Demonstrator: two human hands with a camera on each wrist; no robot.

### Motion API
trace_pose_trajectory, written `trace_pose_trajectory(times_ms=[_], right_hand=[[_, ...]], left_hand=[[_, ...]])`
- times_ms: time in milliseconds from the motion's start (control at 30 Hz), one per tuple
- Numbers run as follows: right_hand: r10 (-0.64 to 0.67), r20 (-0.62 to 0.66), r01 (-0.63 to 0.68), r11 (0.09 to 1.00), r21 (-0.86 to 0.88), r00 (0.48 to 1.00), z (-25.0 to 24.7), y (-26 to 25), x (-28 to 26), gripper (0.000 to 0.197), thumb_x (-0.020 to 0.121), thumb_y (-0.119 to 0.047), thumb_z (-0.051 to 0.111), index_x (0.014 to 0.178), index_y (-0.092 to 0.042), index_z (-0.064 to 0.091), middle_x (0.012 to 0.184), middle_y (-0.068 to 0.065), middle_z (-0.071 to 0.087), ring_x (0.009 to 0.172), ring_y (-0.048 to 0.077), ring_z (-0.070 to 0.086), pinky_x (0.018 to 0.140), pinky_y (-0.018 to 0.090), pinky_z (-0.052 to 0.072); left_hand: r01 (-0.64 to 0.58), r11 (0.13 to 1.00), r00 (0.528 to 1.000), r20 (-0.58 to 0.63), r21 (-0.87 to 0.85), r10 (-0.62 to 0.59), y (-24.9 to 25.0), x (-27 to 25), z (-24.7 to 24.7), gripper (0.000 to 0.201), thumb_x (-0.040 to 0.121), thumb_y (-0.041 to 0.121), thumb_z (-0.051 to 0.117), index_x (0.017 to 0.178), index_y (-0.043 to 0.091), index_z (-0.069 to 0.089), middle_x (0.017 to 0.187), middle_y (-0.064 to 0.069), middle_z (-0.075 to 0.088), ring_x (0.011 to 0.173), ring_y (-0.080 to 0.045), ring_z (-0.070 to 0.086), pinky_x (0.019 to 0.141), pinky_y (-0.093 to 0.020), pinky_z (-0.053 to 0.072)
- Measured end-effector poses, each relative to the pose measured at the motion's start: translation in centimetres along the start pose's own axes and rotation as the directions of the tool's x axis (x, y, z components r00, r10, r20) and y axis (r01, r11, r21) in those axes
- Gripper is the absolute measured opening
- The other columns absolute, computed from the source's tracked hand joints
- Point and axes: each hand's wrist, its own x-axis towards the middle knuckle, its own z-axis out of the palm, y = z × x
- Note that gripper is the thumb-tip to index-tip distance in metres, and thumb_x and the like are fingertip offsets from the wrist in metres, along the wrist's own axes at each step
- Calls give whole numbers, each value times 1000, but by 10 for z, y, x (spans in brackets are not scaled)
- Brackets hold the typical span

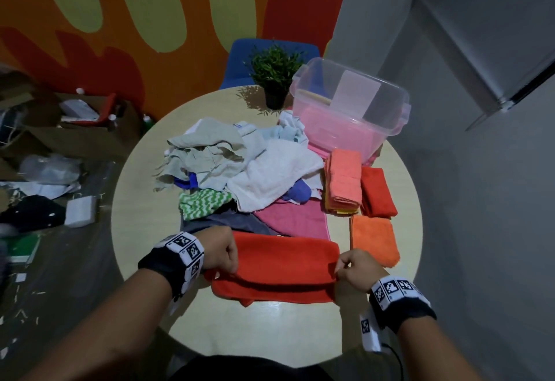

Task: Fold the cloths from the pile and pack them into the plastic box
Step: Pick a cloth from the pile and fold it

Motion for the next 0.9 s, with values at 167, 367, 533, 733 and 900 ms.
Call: trace_pose_trajectory(times_ms=[167,367,533,733,900], right_hand=[[71,79,-70,997,-17,994,9,-2,-7,29,79,-7,59,56,-22,68,72,2,71,75,14,66,64,13,47],[103,25,-100,990,-103,994,13,-8,-2,21,83,-19,59,66,-25,68,81,0,73,81,16,67,77,30,53],[-38,-108,24,991,-130,993,7,-37,10,15,88,-22,58,74,-23,64,82,0,71,81,18,65,78,33,52],[-250,-128,234,964,-126,960,13,-89,19,13,83,-16,55,87,-22,65,94,-3,68,91,18,61,84,34,50],[-335,-48,324,933,-160,941,18,-114,24,15,88,-14,56,96,-22,66,102,-2,67,96,17,59,89,34,49]], left_hand=[[7,1000,998,67,27,-8,-1,3,14,3,76,17,77,74,17,79,60,13,69,54,-3,62,57,-20,50],[100,995,878,-471,12,-83,-7,9,3,27,82,43,74,66,23,65,65,6,64,66,-14,62,63,-32,51],[249,963,875,-450,101,-179,-16,16,5,14,87,39,69,92,28,63,92,7,63,88,-16,61,79,-31,52],[270,937,887,-436,222,-152,-10,25,22,22,95,25,55,114,29,45,125,4,47,121,-27,40,93,-46,42],[343,874,888,-422,344,-182,-5,26,16,17,99,29,52,114,31,58,125,2,55,123,-28,38,96,-50,30]])
